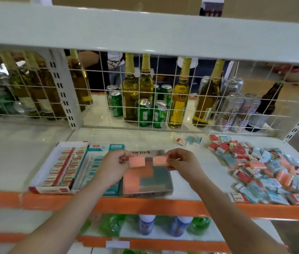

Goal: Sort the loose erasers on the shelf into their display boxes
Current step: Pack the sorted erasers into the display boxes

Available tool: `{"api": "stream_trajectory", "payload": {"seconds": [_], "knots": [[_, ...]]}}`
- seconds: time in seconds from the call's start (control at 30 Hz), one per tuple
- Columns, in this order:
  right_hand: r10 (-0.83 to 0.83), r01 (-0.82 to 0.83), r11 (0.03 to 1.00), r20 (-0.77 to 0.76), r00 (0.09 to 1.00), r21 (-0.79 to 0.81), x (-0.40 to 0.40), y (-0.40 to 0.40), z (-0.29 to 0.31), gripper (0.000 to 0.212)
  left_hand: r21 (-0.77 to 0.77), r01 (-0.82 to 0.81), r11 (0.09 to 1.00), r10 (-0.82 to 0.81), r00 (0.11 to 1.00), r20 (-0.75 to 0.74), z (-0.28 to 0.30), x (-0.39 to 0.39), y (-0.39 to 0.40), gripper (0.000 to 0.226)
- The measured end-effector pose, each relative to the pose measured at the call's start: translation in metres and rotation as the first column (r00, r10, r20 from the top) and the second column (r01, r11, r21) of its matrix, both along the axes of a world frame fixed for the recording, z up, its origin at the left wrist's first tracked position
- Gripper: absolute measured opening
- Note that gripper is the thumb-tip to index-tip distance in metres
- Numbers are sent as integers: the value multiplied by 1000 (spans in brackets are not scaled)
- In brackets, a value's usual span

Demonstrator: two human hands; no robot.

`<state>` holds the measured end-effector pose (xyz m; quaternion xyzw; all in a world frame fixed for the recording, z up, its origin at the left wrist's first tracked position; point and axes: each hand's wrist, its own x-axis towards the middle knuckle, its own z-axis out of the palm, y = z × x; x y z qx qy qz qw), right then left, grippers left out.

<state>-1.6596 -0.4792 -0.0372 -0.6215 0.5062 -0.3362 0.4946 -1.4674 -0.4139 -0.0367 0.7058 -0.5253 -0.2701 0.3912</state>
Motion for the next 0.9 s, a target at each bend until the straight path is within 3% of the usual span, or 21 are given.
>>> {"api": "stream_trajectory", "payload": {"seconds": [0.13, 0.23, 0.5, 0.63, 0.9], "knots": [[19, -22, 999, -74, 997, -37, 15, -4, -5, 14, -3, -52, 999, 52, 989, 142, -4, 10, 5, 25], [17, -45, 991, -224, 974, -122, 24, -9, -8, 17, 6, -93, 996, 89, 967, 237, -9, 10, 4, 24], [34, -103, 982, -388, 921, -158, 47, -15, -22, 20, -9, -166, 986, 162, 945, 285, -19, 1, -16, 24], [59, -158, 973, -478, 876, -169, 51, -16, -26, 23, -32, -162, 986, 162, 909, 384, -20, -1, -20, 24], [187, -390, 903, -654, 733, -179, 41, -25, -28, 34, 34, 36, 999, -49, 780, 623, -20, 13, -22, 22]]}}
